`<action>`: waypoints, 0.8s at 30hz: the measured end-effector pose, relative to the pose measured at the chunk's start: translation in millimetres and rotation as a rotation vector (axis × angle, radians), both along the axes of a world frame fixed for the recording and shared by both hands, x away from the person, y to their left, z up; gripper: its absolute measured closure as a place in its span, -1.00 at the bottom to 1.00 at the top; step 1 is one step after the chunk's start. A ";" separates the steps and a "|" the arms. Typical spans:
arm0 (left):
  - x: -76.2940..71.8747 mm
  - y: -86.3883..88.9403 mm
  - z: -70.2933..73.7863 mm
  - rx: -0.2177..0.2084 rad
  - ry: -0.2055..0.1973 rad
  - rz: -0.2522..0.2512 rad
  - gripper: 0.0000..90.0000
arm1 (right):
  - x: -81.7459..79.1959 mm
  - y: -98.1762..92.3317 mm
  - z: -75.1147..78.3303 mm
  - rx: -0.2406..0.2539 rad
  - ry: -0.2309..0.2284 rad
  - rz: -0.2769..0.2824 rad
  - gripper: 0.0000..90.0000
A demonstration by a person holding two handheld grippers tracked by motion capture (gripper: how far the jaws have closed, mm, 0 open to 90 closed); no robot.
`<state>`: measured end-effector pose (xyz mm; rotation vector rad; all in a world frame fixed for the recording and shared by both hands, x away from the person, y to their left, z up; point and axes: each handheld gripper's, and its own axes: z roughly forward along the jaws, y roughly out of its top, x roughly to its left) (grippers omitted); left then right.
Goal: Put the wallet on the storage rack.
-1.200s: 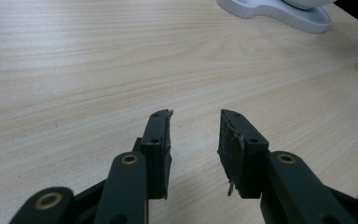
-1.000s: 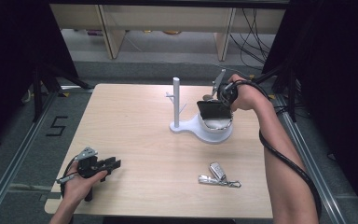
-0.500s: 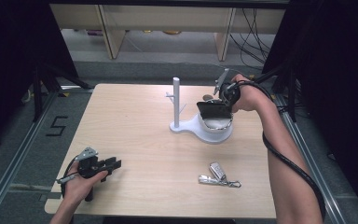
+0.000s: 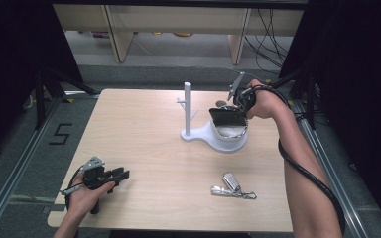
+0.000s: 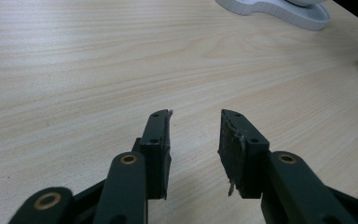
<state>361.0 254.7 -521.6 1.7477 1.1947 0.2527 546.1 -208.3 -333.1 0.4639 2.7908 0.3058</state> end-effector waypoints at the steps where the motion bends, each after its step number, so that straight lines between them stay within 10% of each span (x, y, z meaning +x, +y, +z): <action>1: 0.0 -0.2 -0.2 -0.001 0.004 -0.001 0.39 | 1.1 -1.5 -0.1 0.016 -0.003 -0.017 0.77; 10: 0.4 0.3 -0.9 -0.001 -0.003 0.002 0.39 | 0.5 -4.0 -0.4 0.083 0.050 -0.134 0.78; 24: 0.2 -2.7 -0.2 0.005 0.008 -0.008 0.39 | 3.4 -9.7 -5.1 0.104 0.011 -0.104 0.78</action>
